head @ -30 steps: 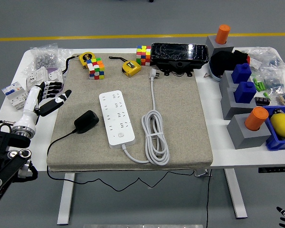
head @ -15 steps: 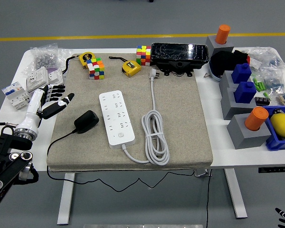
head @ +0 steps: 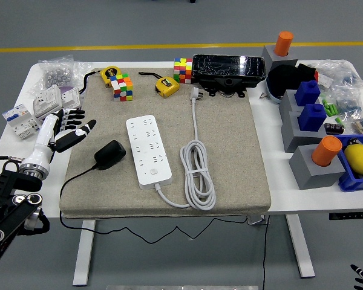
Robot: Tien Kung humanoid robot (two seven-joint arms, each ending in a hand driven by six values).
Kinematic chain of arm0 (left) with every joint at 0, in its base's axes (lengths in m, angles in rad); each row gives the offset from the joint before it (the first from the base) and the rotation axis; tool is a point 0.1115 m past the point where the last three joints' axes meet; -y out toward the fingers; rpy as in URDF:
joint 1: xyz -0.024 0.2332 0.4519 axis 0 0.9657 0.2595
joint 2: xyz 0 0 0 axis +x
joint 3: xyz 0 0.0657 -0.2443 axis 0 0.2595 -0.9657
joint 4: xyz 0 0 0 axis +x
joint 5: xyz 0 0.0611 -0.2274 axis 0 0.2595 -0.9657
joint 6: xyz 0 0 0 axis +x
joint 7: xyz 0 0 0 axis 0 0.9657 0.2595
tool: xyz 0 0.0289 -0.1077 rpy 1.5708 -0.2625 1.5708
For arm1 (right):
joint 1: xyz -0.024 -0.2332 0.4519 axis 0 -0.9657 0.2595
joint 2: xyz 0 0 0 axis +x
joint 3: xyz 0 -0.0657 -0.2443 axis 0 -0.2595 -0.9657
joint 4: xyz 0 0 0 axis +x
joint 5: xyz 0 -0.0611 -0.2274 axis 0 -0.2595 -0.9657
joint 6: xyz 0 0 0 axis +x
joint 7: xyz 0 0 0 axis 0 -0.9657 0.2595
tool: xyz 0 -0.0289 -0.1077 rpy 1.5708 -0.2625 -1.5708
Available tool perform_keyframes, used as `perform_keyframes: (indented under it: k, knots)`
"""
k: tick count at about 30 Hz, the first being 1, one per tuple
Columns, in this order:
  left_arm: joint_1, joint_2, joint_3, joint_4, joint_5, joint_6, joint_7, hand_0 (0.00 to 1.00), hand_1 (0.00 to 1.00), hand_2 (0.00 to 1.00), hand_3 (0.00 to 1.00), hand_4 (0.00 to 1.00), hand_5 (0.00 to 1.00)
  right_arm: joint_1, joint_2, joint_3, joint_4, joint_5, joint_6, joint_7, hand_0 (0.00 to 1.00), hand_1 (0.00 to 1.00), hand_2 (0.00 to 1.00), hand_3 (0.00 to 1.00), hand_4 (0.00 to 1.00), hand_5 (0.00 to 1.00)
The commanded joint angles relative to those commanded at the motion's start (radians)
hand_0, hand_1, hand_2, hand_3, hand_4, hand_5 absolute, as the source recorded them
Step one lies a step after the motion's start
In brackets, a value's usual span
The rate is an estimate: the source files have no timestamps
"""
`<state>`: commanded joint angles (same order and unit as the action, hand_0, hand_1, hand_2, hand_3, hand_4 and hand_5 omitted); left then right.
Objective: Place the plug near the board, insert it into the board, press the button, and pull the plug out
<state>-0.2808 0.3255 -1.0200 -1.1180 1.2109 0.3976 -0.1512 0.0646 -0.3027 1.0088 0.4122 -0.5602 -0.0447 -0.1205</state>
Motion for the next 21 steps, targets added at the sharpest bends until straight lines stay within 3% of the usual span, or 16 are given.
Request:
perform_keyframes:
  k: [21]
  knots:
    - [-0.007,0.01,0.005,-0.005,0.003,0.01,0.001,0.641,0.669,0.696,0.652,0.856,0.435,0.006,-0.004,-0.02,0.0,0.021,-0.014,0.011,0.567,0.655,0.647,0.608,0.974,0.503]
